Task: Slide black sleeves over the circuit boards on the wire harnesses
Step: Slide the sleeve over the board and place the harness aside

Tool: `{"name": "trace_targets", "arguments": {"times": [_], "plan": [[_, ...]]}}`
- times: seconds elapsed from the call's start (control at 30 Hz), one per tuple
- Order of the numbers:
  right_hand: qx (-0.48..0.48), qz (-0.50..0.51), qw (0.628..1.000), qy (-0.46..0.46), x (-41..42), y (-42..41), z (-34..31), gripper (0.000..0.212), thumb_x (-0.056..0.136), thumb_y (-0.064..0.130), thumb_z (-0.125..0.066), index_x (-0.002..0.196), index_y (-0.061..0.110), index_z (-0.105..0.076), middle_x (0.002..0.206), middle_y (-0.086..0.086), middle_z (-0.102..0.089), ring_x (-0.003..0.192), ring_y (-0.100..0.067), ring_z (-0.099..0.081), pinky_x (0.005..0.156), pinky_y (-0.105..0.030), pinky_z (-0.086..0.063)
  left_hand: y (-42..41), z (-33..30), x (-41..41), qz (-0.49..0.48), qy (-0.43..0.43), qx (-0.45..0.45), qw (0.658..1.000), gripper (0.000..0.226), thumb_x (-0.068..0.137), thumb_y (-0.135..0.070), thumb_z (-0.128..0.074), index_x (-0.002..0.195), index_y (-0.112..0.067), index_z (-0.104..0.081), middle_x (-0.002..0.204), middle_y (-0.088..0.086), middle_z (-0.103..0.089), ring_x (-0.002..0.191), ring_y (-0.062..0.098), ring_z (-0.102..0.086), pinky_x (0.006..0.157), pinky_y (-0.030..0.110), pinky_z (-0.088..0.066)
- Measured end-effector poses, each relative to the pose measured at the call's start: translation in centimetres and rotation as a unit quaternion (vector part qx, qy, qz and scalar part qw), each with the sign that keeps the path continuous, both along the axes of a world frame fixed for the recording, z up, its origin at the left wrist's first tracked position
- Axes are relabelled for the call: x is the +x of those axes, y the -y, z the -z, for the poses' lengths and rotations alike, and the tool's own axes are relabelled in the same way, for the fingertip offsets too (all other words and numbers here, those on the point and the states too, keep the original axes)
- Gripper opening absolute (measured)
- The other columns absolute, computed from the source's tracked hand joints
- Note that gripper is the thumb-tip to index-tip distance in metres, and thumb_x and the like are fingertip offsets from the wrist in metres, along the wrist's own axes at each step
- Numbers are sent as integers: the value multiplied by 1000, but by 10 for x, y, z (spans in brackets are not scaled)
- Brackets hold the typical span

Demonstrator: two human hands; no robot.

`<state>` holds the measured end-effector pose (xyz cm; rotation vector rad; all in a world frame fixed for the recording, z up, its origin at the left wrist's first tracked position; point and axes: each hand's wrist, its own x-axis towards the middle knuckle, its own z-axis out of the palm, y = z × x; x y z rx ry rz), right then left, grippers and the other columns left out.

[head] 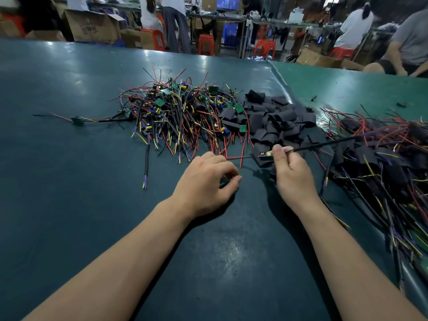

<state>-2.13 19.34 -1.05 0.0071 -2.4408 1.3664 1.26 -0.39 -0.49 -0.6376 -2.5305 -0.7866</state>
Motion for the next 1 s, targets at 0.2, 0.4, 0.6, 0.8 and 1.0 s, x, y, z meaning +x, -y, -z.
{"name": "trace_targets", "arguments": {"times": [0.2,0.4,0.6,0.8,1.0], "plan": [[-304,-100,946,49,7,13,-13,30,102,38,-44,92,14,-61,109,-13,-69,102,-22,-69,81,-32,-58,0,1,0,-4,-5,-6,1000,16,90,-28,-67,92,-14,-73,90,-1,-67,89,22,-54,84,44,-45],[-345,-95,931,70,10,19,-16,26,102,38,-44,94,16,-56,92,0,-62,86,-20,-70,77,-32,-59,0,2,-3,21,35,-70,997,44,89,-53,-62,121,-23,-66,121,-5,-63,114,19,-51,98,41,-40],[-449,-124,883,64,15,12,-28,27,106,24,-38,97,8,-58,75,-11,-72,64,-26,-71,54,-26,-56,2,2,-4,20,27,-27,999,20,87,-31,-69,106,-25,-73,106,-9,-71,95,22,-56,87,42,-44],[-510,-84,856,-21,15,-4,-35,14,85,17,-70,88,13,-57,75,-10,-69,65,-24,-70,58,-26,-57,5,0,-2,-37,43,93,994,29,77,-18,-74,104,-21,-65,94,-13,-71,88,15,-63,84,33,-49],[-505,-77,860,-15,15,-10,-36,17,88,-10,-59,94,6,-62,76,-12,-67,69,-25,-70,66,-25,-57,8,-3,-4,-58,29,304,951,33,76,-9,-77,94,-29,-57,90,-8,-71,81,4,-64,72,13,-44]]}}
